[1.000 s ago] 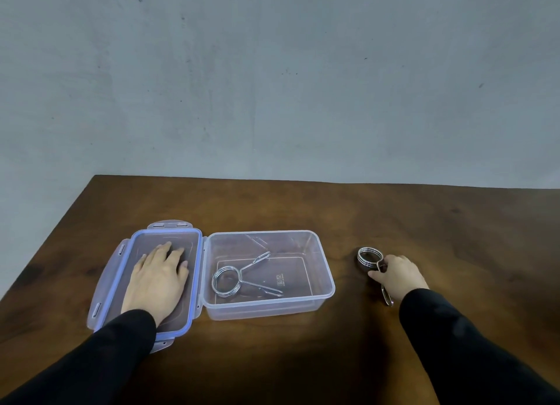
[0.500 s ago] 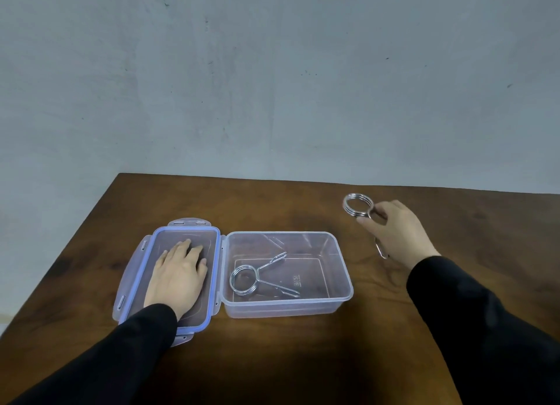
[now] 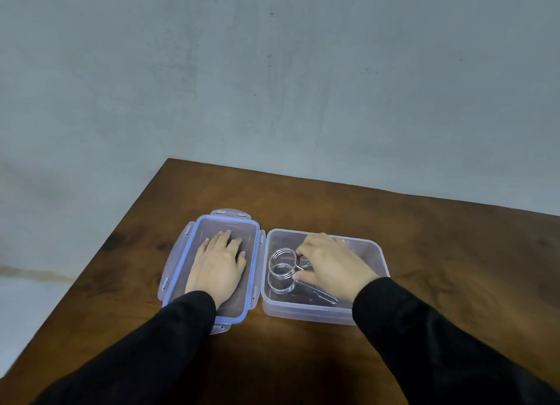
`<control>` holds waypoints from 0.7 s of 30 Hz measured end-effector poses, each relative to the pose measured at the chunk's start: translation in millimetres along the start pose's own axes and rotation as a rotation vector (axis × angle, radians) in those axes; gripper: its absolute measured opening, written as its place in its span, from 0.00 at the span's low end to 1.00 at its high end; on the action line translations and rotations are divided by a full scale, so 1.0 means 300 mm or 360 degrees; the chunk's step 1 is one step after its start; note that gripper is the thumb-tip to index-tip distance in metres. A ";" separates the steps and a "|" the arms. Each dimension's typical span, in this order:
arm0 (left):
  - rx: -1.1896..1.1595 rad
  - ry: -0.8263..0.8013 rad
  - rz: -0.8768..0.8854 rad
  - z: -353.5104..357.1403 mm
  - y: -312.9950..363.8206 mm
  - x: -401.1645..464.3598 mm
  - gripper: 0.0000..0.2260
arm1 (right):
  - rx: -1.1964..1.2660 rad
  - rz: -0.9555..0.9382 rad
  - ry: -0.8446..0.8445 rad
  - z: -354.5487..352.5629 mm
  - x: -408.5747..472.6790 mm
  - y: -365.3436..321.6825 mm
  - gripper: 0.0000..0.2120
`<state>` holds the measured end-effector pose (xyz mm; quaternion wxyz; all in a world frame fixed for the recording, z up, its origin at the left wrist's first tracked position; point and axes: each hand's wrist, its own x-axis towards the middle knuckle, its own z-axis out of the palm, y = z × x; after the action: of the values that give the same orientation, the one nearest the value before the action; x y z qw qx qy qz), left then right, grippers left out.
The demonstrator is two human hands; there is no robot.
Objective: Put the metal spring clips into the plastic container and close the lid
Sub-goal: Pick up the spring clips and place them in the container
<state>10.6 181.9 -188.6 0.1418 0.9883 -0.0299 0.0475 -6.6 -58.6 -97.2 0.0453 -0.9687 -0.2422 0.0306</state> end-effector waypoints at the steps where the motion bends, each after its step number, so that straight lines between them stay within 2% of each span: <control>1: -0.0001 0.0007 0.0002 0.000 -0.001 -0.001 0.19 | -0.0008 -0.0011 -0.0024 0.013 0.003 -0.006 0.18; 7: -0.0017 0.0017 0.0018 -0.001 0.000 0.005 0.20 | 0.0010 0.0027 -0.0161 0.054 0.010 -0.013 0.19; 21: -0.0003 0.0018 0.0008 0.000 -0.001 0.005 0.20 | 0.0087 0.0138 -0.0249 0.051 0.008 -0.021 0.24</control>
<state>12.1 182.2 -188.6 0.1427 0.9878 -0.0317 0.0533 -8.7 -51.0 -111.9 0.0514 -0.9713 -0.2018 0.1149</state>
